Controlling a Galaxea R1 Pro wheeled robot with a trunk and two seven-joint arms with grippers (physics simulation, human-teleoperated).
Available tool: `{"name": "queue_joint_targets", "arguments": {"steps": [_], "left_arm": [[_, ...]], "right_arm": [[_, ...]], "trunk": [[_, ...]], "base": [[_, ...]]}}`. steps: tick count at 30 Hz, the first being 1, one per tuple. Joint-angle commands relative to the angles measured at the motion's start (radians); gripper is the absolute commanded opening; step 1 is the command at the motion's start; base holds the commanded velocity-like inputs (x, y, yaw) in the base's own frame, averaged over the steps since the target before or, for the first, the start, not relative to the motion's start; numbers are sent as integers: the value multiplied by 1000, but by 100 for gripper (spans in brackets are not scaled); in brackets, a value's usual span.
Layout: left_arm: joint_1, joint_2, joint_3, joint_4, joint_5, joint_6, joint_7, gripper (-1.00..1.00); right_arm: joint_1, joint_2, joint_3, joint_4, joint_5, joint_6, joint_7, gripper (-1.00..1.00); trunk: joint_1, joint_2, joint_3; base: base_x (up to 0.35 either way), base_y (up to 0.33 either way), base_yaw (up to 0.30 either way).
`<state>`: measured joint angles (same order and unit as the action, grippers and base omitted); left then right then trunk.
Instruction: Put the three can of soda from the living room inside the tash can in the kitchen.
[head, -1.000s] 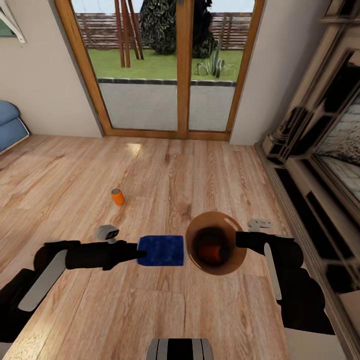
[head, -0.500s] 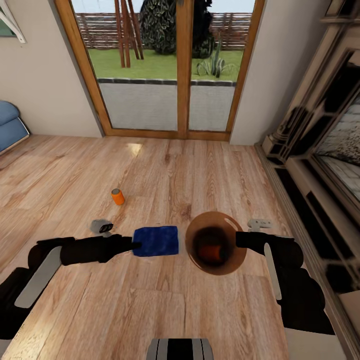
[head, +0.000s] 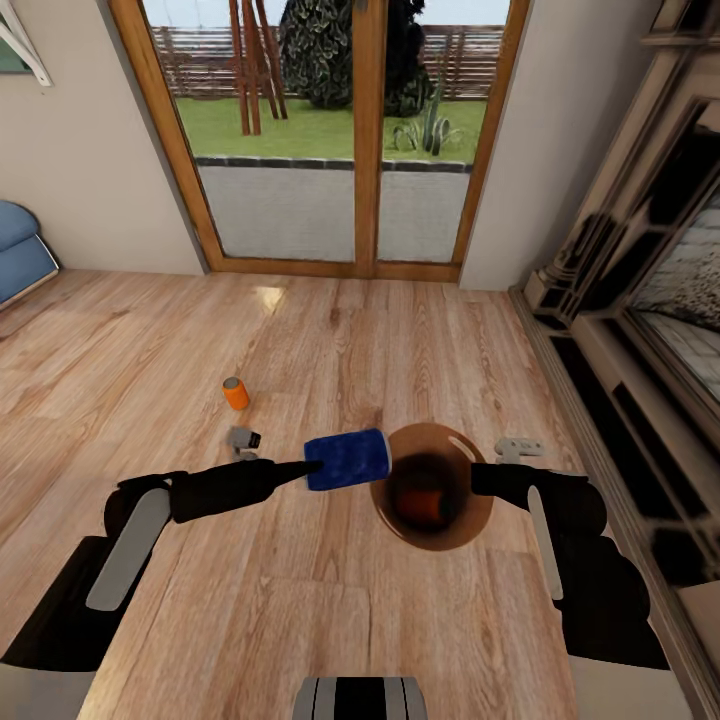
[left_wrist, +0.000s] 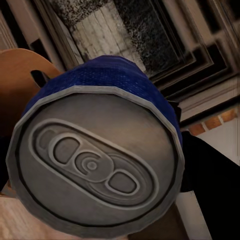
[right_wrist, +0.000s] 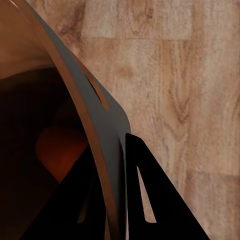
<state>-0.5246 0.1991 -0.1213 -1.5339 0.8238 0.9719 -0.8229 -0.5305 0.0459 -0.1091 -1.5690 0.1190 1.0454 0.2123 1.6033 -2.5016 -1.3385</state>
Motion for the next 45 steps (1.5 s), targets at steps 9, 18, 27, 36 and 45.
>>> {"name": "queue_joint_targets", "arguments": {"steps": [9,18,27,36,45], "left_arm": [[0,-6,0,0,0,8,-3,-100],[0,-6,0,0,0,8,-4,-100],[0,-17,-2,-1,0,7,1,-100],[0,-206,-7,-2,-237,63,41,-100],[0,-228,-19,-3,-284,65,43,-100]], "right_arm": [[0,0,0,0,-22,2,9,-100],[0,0,0,0,-22,2,9,-100],[0,0,0,0,-23,2,10,-100],[0,-1,0,0,-23,2,10,-100],[0,-1,0,0,-24,2,10,-100]], "trunk": [[0,0,0],[0,0,0],[0,0,0],[0,0,0],[0,0,0]], "base": [[0,0,0],[0,0,0],[0,0,0],[0,0,0],[0,0,0]]}}
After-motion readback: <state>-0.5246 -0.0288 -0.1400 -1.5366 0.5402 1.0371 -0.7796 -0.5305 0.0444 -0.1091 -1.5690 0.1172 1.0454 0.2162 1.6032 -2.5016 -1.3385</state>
